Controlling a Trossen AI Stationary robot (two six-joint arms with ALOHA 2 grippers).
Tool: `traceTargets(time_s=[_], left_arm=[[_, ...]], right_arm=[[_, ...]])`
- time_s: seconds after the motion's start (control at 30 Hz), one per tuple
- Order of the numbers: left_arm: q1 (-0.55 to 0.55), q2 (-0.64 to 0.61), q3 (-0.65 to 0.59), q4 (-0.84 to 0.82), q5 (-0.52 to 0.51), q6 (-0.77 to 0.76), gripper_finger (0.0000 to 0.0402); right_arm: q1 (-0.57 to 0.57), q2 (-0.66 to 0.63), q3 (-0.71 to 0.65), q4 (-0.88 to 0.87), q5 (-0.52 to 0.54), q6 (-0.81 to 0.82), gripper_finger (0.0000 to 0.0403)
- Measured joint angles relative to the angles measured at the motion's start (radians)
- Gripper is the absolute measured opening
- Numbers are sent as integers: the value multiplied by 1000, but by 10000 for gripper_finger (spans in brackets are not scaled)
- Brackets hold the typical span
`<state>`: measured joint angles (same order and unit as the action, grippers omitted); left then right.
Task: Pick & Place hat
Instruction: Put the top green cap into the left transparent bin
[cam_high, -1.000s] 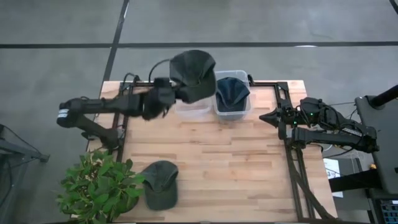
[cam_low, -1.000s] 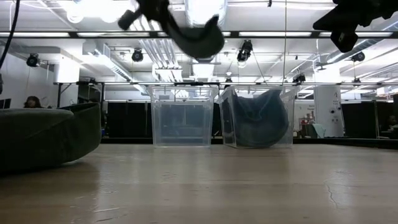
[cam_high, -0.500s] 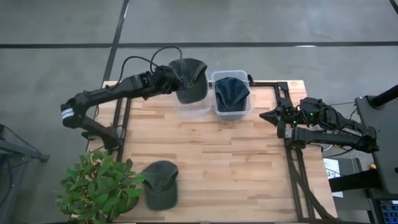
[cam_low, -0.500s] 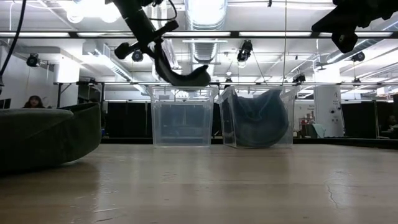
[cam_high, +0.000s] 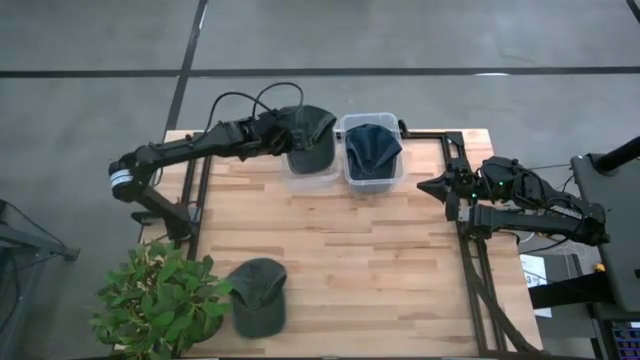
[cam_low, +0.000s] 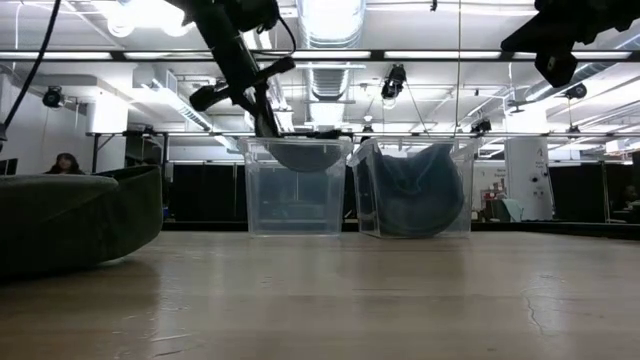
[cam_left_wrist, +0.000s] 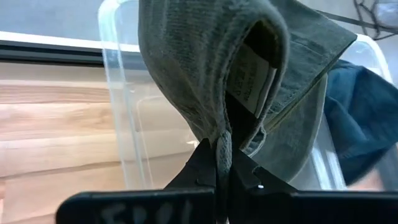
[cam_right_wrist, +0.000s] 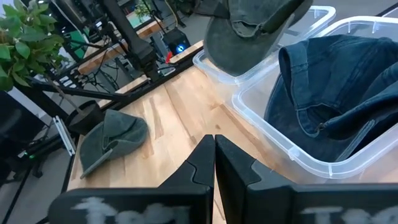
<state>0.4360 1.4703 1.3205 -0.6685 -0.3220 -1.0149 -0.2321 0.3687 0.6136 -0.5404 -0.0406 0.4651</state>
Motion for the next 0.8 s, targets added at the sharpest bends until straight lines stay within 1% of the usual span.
traceTargets(time_s=[0.17, 0.4, 0.8], left_arm=[[13, 25, 0, 2, 24, 0, 4], [14, 27, 0, 3, 27, 1, 30], [14, 27, 0, 3, 27, 12, 33]], right_arm=[[0, 0, 0, 0, 1, 31, 9], [0, 0, 0, 2, 18, 41, 9], [0, 0, 0, 4, 18, 41, 9]])
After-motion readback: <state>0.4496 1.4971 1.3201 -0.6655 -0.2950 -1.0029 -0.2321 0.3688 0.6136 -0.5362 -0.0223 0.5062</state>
